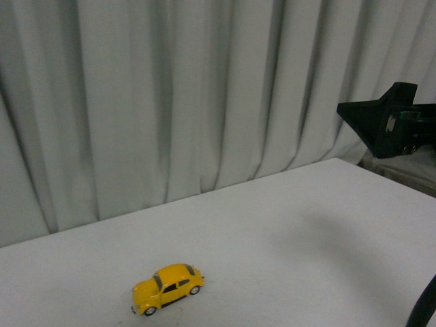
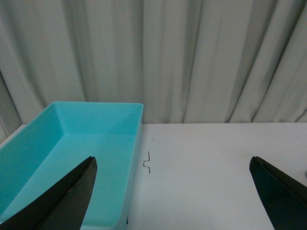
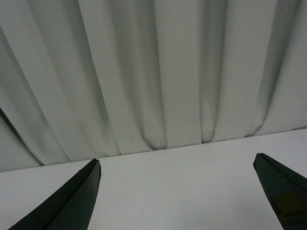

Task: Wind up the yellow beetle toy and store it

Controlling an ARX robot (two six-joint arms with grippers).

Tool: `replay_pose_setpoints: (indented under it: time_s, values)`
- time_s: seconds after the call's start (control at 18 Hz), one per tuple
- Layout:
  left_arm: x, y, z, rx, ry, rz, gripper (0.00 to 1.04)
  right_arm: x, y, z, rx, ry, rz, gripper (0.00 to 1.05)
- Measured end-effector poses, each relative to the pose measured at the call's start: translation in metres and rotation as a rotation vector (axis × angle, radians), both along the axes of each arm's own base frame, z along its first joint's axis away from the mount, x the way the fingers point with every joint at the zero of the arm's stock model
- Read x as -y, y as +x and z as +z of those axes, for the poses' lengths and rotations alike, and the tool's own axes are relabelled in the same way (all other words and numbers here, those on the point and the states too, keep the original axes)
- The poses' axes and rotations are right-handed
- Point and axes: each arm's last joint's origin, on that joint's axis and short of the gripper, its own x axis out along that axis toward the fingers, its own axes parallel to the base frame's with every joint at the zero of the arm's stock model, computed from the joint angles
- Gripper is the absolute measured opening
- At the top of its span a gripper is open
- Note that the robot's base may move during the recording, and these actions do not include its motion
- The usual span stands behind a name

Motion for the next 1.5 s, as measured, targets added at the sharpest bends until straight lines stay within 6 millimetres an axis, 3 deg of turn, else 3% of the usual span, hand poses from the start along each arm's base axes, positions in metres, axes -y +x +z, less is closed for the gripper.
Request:
replay_pose_setpoints:
  time_s: [0.17, 0.28, 0.44, 0.5, 0.72, 0.78, 1.22, 1.5]
  values:
    - [0.000, 0.000, 0.000, 0.000, 0.000, 0.000, 0.98, 0.007, 0.022, 0.000, -0.007, -0.001, 0.029, 0.98]
    - [0.000, 0.000, 0.000, 0.000, 0.000, 0.000, 0.98, 0.011, 0.062, -0.005, -0.042, 0.013, 0.143, 0.98]
    - [0.000, 0.000, 0.000, 0.000, 0.000, 0.000, 0.98, -0.012, 0.150, -0.023, -0.180, -0.099, 0.567, 0.98]
    - [0.000, 0.000, 0.000, 0.000, 0.000, 0.000, 0.98, -0.019, 0.168, -0.028, -0.225, -0.145, 0.692, 0.98]
    - [0.000, 0.000, 0.000, 0.000, 0.000, 0.000, 0.98, -0.028, 0.209, -0.053, -0.393, -0.348, 1.017, 0.98]
    - [0.000, 0.000, 0.000, 0.000, 0.000, 0.000, 0.98, -0.039, 0.220, -0.079, -0.490, -0.477, 1.194, 0.98]
    - [0.000, 0.000, 0.000, 0.000, 0.000, 0.000, 0.98, -0.075, 0.238, -0.095, -0.452, -0.690, 1.469, 0.98]
    - [0.000, 0.000, 0.000, 0.000, 0.000, 0.000, 0.98, -0.096, 0.238, -0.115, -0.463, -0.796, 1.496, 0.98]
